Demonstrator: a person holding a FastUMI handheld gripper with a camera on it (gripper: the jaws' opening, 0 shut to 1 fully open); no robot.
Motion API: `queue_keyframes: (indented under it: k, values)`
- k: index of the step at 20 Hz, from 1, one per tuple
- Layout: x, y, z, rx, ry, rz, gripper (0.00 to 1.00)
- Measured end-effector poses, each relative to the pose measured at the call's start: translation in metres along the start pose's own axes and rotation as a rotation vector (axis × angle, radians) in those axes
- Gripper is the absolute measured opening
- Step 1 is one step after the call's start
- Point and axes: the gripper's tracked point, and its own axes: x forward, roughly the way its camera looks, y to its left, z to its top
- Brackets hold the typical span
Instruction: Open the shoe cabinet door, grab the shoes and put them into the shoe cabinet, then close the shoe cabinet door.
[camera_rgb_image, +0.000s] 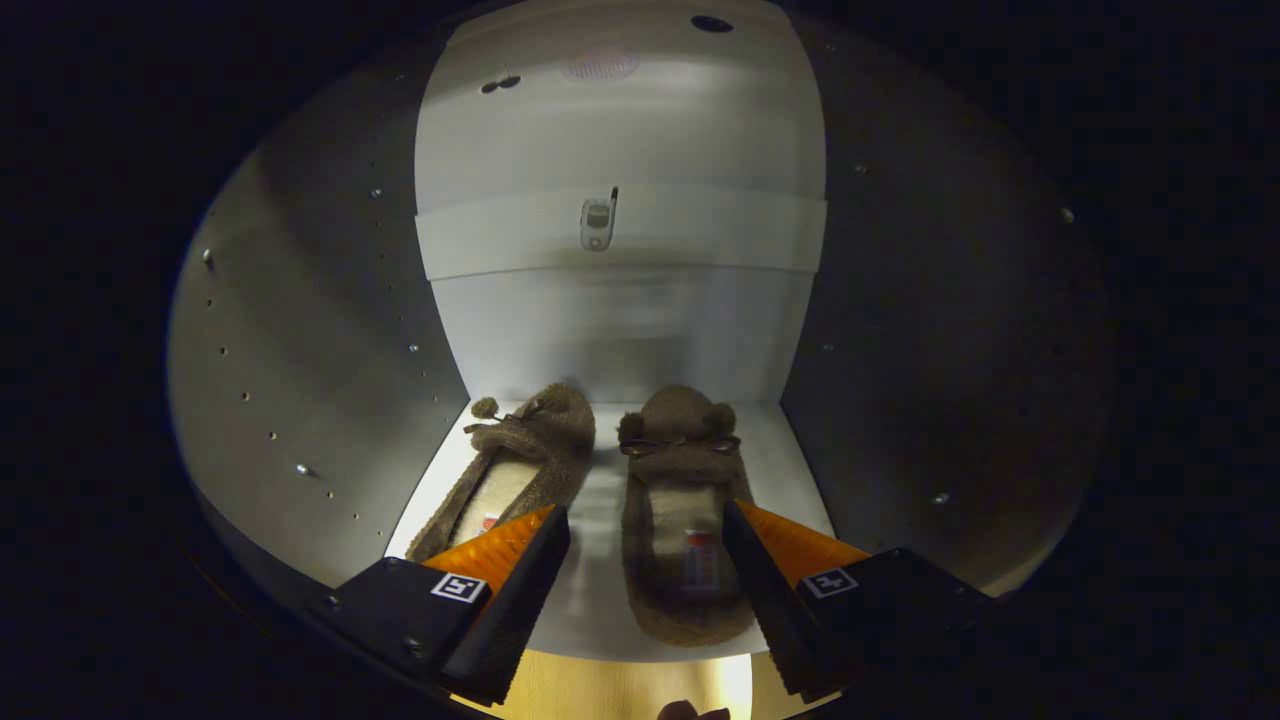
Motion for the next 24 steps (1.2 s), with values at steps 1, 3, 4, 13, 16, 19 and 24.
queue_keyframes:
  k: [1, 3, 4, 13, 16, 19, 24]
  values:
    - [-0.008, -0.003, 0.006, -0.002, -0.033, -0.003, 0.99]
    - [-0.026, -0.005, 0.015, 0.012, -0.093, -0.005, 0.98]
    - [-0.037, -0.006, 0.020, 0.024, -0.125, -0.006, 0.98]
    - [-0.205, -0.009, 0.024, 0.045, -0.472, -0.041, 0.98]
    - [-0.272, -0.007, -0.004, 0.006, -0.547, -0.057, 0.98]
    - [-0.316, -0.005, -0.041, -0.016, -0.553, -0.058, 0.98]
    - [-0.384, -0.005, -0.086, -0.009, -0.536, 0.011, 0.98]
